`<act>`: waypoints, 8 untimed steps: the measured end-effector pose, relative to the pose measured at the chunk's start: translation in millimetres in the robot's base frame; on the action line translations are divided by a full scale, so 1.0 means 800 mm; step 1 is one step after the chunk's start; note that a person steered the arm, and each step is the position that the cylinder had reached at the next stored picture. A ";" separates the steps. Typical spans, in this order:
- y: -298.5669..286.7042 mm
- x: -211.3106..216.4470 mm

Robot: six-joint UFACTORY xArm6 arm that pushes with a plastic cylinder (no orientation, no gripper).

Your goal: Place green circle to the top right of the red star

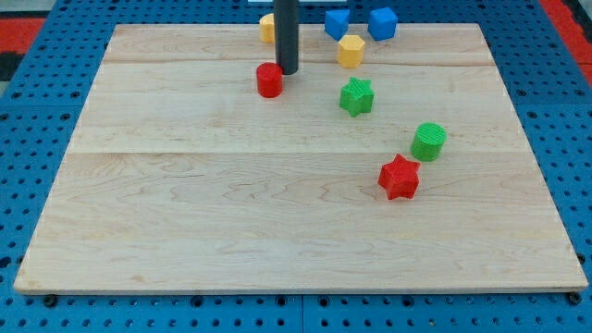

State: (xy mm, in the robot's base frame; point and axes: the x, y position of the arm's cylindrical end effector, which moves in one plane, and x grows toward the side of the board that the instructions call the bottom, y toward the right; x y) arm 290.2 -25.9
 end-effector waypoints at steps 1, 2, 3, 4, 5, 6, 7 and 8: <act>-0.009 0.036; -0.009 0.080; -0.009 0.125; -0.002 0.159; 0.083 0.176; 0.164 0.190; 0.245 0.207; 0.290 0.224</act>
State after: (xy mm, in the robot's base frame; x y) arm 469.8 206.0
